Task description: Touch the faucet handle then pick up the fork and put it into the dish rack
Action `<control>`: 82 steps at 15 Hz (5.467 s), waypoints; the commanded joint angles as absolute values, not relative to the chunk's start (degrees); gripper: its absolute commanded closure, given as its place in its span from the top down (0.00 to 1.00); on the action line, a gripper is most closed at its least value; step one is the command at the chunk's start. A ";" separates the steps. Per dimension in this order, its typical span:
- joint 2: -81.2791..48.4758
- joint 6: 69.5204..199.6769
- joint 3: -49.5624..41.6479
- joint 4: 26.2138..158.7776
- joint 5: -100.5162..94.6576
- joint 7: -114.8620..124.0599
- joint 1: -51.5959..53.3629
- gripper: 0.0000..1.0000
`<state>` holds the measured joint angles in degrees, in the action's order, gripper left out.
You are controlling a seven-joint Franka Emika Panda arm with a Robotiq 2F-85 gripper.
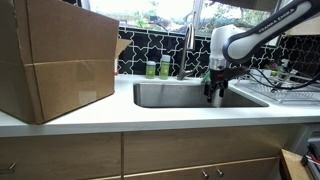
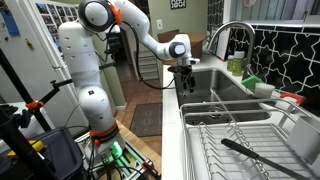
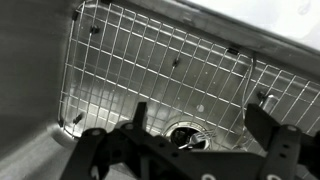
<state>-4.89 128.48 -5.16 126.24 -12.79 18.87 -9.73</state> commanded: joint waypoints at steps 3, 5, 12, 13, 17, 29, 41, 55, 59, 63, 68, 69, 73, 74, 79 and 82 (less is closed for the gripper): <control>-9.27 128.98 -8.11 124.36 -8.85 18.94 -8.65 1.00; -10.42 129.05 -8.46 123.65 -8.01 18.93 -8.69 1.00; -18.93 124.04 -11.46 114.20 -2.29 27.02 -10.41 1.00; -19.96 122.24 -11.52 112.89 0.42 26.86 -10.78 1.00; -22.94 121.01 -10.70 110.14 4.81 25.46 -10.00 1.00; -18.28 125.27 -17.16 109.44 -4.22 27.05 -10.40 1.00; -13.39 141.17 -21.92 108.61 -16.63 24.04 -12.42 1.00; -14.68 152.71 -17.43 103.35 -2.39 3.02 -18.58 1.00; -18.16 149.61 -14.70 97.14 4.02 -5.10 -20.54 1.00; -23.32 147.36 -13.71 90.61 4.98 -7.77 -21.98 1.00; -27.94 142.91 -11.33 84.39 6.11 -10.76 -24.00 0.95; -28.56 142.33 -11.04 83.45 6.03 -11.08 -24.21 0.92; -30.42 140.80 -9.28 80.14 6.93 -13.15 -25.42 0.75; -30.77 140.59 -8.94 79.65 7.16 -13.73 -25.70 0.72; -32.46 138.53 -8.19 76.71 7.11 -14.79 -26.22 0.30; -33.22 137.30 -7.81 75.51 7.18 -14.96 -26.39 0.08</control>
